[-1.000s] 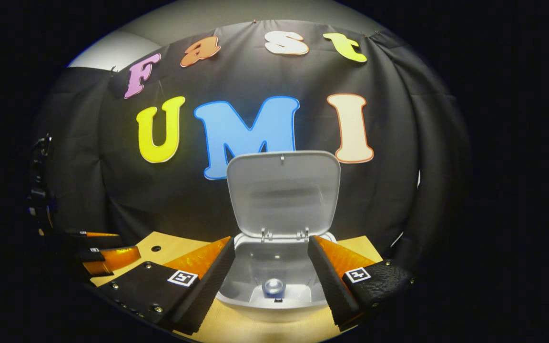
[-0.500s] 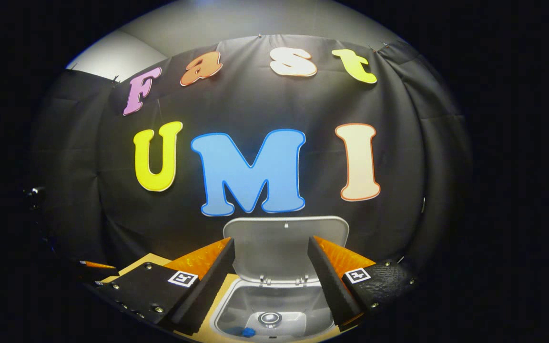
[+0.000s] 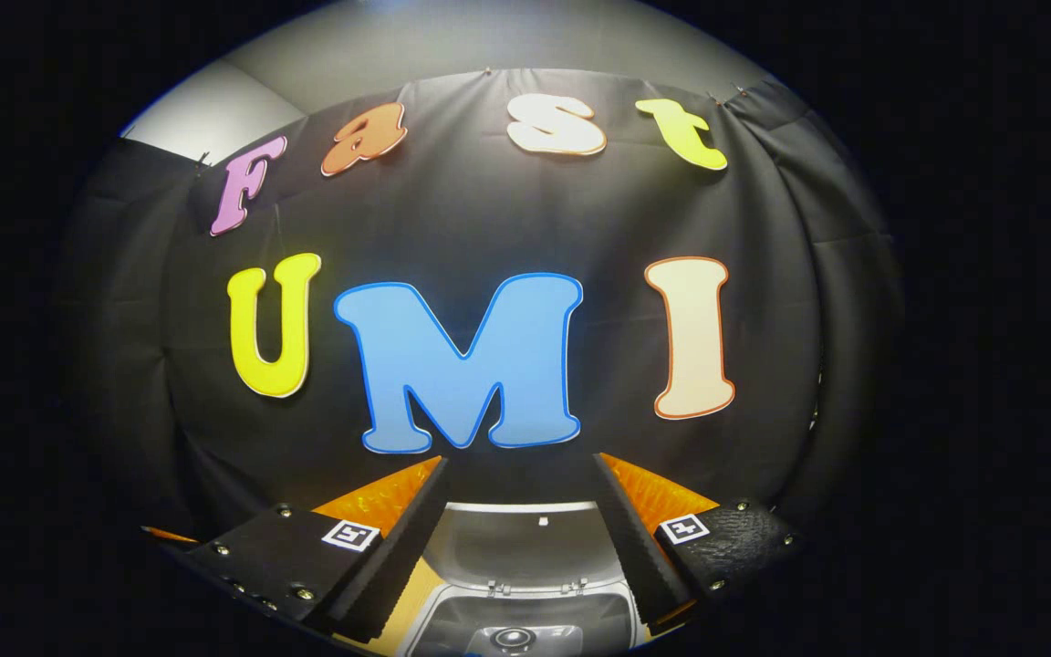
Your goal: Press the lid of the desktop garbage bin to open it, pick up the crumpled paper on the desktop and throw it into the bin, then pick up the pop can on the desktop and drop it into the bin, and finally close the garbage bin lid.
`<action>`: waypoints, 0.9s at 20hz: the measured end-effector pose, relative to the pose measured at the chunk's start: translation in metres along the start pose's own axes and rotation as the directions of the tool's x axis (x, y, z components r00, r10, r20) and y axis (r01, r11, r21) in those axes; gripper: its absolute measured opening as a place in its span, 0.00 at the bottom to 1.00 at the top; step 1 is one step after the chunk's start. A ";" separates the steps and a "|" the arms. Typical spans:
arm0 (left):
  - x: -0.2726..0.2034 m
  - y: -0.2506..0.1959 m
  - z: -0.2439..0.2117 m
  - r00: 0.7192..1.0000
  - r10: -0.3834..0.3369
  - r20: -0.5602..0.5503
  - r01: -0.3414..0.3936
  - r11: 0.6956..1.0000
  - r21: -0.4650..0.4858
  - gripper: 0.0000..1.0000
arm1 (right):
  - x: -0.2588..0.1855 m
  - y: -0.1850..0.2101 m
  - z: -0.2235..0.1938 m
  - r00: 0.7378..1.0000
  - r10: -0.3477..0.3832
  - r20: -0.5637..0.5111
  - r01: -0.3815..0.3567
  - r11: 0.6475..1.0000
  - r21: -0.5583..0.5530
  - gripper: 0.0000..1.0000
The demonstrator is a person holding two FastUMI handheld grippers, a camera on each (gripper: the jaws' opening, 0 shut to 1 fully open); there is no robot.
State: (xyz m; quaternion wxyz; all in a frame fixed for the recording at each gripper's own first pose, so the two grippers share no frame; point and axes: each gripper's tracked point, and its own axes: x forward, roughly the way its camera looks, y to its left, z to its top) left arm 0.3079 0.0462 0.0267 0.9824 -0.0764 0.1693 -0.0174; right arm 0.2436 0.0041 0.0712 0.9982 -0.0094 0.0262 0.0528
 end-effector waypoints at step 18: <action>0.001 -0.009 -0.010 1.000 -0.001 -0.003 0.001 1.000 0.010 0.96 | -0.058 0.000 -0.052 0.987 0.001 -0.161 -0.001 1.000 -0.003 0.97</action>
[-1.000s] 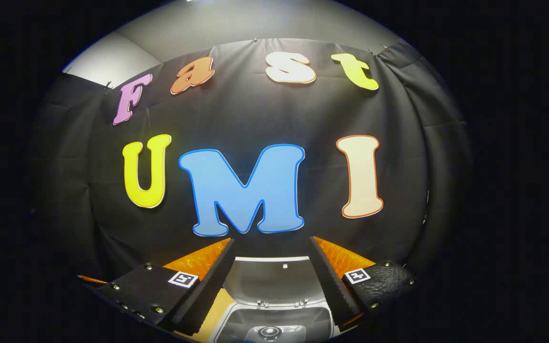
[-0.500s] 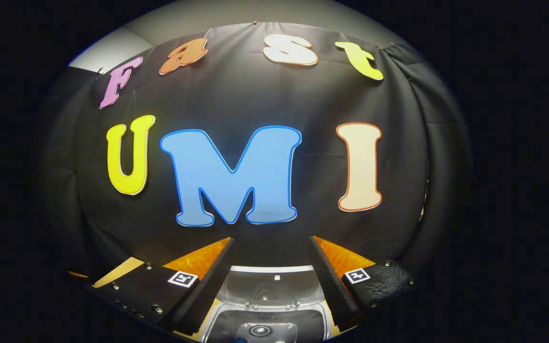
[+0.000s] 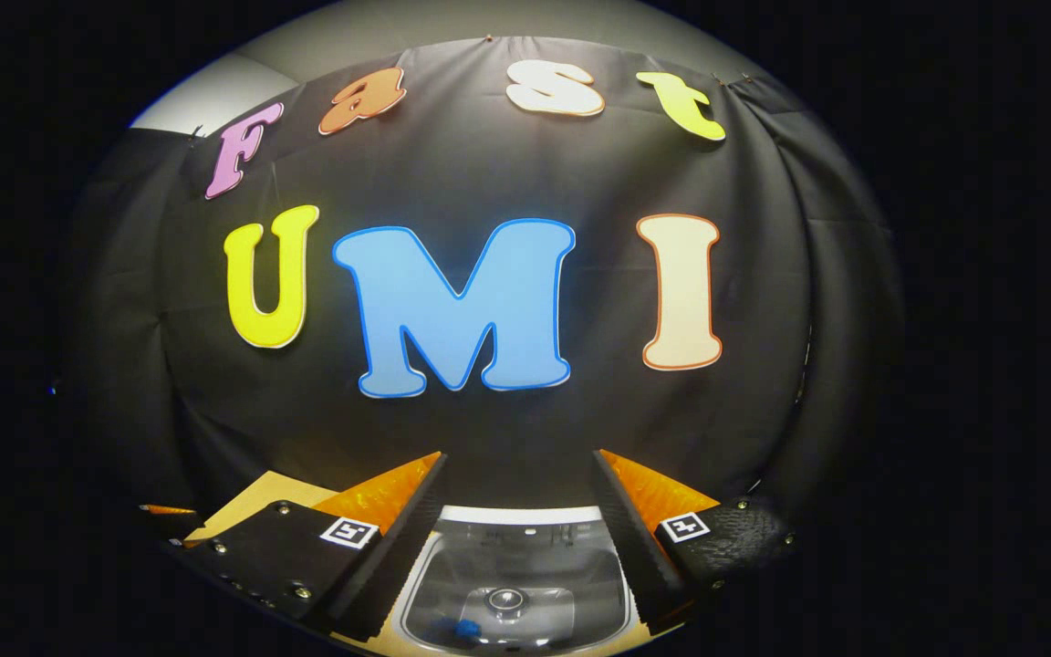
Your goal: Press the lid of the desktop garbage bin to open it, pick up the crumpled paper on the desktop and throw it into the bin, then pick up the pop can on the desktop and drop it into the bin, and finally close the garbage bin lid.
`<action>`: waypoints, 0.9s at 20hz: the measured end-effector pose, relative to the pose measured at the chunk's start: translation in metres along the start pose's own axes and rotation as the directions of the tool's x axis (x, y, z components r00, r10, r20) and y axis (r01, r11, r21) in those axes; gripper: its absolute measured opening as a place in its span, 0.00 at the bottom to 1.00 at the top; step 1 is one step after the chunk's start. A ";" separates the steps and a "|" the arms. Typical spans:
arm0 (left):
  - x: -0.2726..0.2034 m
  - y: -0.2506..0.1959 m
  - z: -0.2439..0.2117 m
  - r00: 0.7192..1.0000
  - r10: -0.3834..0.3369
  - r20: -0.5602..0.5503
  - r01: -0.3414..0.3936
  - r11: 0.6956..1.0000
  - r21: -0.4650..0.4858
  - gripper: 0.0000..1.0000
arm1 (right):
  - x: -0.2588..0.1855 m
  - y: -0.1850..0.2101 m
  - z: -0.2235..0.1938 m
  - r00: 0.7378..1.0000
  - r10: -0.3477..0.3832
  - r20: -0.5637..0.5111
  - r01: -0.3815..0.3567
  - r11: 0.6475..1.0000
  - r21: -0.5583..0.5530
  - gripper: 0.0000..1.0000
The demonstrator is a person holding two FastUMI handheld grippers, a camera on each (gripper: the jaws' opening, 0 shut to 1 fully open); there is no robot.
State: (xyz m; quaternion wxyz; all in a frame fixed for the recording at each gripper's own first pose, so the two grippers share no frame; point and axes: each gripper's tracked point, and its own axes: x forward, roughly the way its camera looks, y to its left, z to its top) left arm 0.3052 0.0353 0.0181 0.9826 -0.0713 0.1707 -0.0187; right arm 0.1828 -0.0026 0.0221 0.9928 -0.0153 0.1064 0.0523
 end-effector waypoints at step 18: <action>-0.002 -0.013 -0.003 1.000 -0.027 -0.006 0.027 0.999 0.033 0.95 | -0.025 -0.002 -0.150 0.976 0.015 -0.216 -0.019 1.000 -0.016 0.97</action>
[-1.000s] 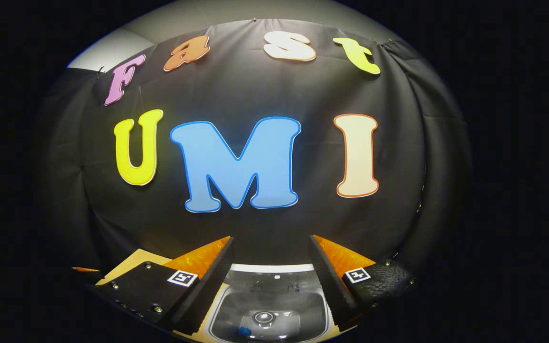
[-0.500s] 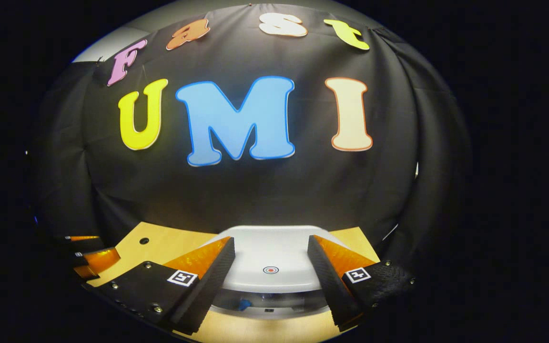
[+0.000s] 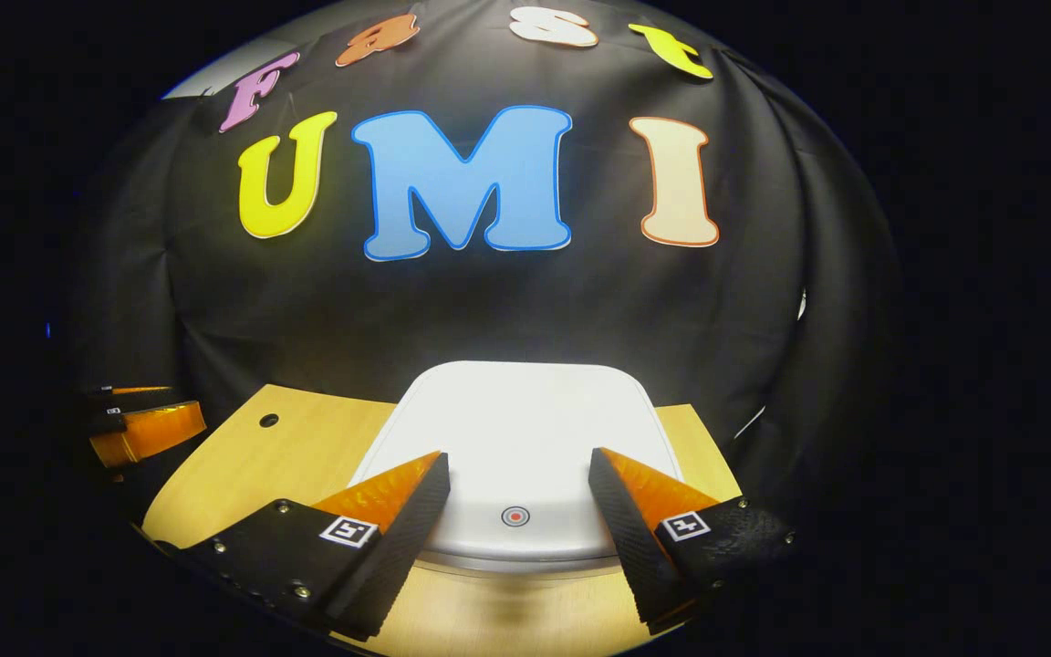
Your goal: Press the lid of the desktop garbage bin to open it, pick up the crumpled paper on the desktop and throw it into the bin, then pick up the pop can on the desktop and drop it into the bin, and finally close the garbage bin lid.
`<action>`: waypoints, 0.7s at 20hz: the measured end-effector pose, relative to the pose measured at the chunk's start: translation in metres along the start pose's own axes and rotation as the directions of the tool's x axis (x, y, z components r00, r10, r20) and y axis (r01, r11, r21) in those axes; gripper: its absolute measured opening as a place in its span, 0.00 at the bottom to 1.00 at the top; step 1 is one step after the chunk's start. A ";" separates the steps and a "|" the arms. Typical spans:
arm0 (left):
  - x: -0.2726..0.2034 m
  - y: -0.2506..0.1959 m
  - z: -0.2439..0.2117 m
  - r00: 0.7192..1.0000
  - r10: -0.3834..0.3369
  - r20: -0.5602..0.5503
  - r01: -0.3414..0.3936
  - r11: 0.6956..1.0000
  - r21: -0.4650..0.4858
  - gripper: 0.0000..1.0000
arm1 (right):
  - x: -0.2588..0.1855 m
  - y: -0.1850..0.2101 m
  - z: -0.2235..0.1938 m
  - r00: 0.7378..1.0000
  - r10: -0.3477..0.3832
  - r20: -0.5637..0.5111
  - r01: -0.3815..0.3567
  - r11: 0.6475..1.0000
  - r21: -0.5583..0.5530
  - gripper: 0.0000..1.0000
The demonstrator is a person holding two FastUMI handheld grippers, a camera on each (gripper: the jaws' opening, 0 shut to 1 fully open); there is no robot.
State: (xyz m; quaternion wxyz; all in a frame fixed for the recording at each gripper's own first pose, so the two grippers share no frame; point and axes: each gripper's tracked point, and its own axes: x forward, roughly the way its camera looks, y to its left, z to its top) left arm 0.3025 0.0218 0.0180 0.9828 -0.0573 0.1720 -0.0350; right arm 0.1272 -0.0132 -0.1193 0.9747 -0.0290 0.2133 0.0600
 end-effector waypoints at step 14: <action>0.000 0.000 0.000 1.000 0.006 -0.009 -0.006 1.000 0.001 0.95 | 0.000 0.000 -0.001 1.000 0.007 0.029 -0.007 1.000 0.018 0.98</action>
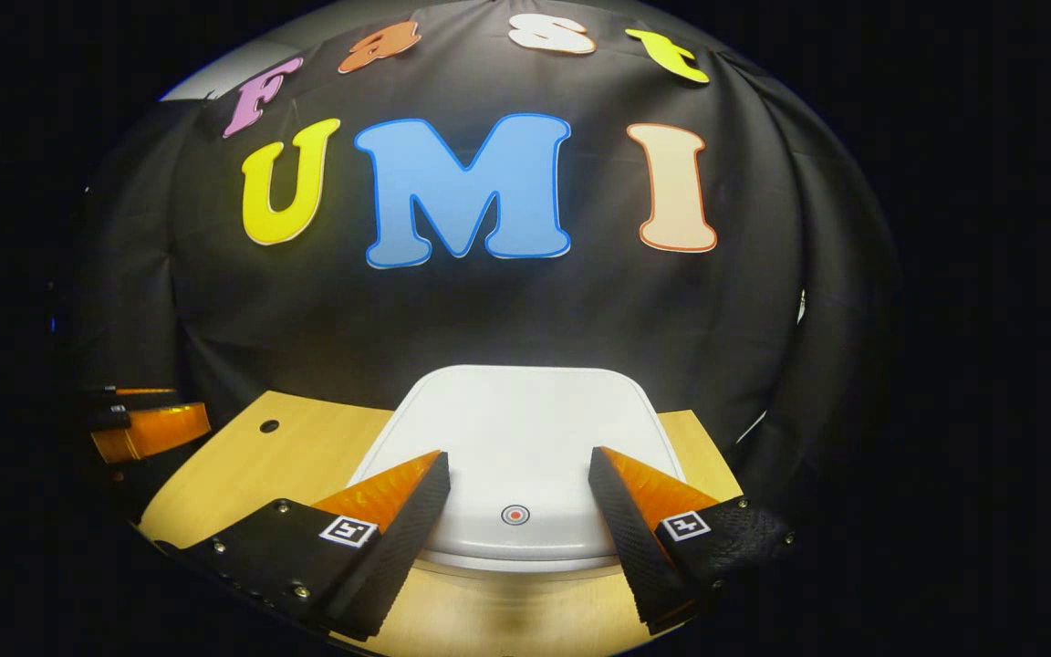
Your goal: Press the lid of the desktop garbage bin to open it, pick up the crumpled paper on the desktop and throw it into the bin, then pick up the pop can on the desktop and drop it into the bin, and finally close the garbage bin lid.
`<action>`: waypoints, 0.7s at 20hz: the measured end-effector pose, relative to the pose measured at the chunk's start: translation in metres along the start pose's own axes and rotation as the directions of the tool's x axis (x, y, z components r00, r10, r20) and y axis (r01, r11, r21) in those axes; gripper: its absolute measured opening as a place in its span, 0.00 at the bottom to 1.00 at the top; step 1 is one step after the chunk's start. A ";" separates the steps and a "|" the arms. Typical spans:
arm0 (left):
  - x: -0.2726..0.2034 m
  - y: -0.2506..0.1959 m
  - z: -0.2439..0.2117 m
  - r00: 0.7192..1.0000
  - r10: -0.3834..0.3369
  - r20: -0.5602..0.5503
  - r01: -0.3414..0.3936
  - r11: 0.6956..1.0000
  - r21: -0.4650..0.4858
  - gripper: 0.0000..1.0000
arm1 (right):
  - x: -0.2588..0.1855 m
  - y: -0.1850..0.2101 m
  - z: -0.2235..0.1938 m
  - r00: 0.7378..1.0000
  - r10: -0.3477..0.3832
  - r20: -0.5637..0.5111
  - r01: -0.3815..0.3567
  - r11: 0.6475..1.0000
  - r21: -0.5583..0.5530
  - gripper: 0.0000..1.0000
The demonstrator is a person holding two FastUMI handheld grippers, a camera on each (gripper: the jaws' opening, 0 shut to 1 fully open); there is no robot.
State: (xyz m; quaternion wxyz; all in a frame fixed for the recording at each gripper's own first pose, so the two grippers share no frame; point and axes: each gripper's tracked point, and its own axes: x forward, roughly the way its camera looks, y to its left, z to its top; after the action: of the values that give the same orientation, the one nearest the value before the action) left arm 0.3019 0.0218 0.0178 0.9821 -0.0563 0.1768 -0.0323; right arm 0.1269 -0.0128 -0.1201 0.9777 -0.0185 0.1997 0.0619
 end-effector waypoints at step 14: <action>0.000 -0.001 -0.001 1.000 0.000 -0.007 0.000 1.000 0.004 0.96 | 0.001 0.000 -0.008 0.999 -0.012 0.030 0.014 0.999 -0.051 0.98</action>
State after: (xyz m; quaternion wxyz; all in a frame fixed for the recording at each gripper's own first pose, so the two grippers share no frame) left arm 0.3018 0.0203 0.0166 0.9816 -0.0542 0.1802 -0.0329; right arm 0.1244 -0.0129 -0.1274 0.9802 -0.0441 0.1831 0.0609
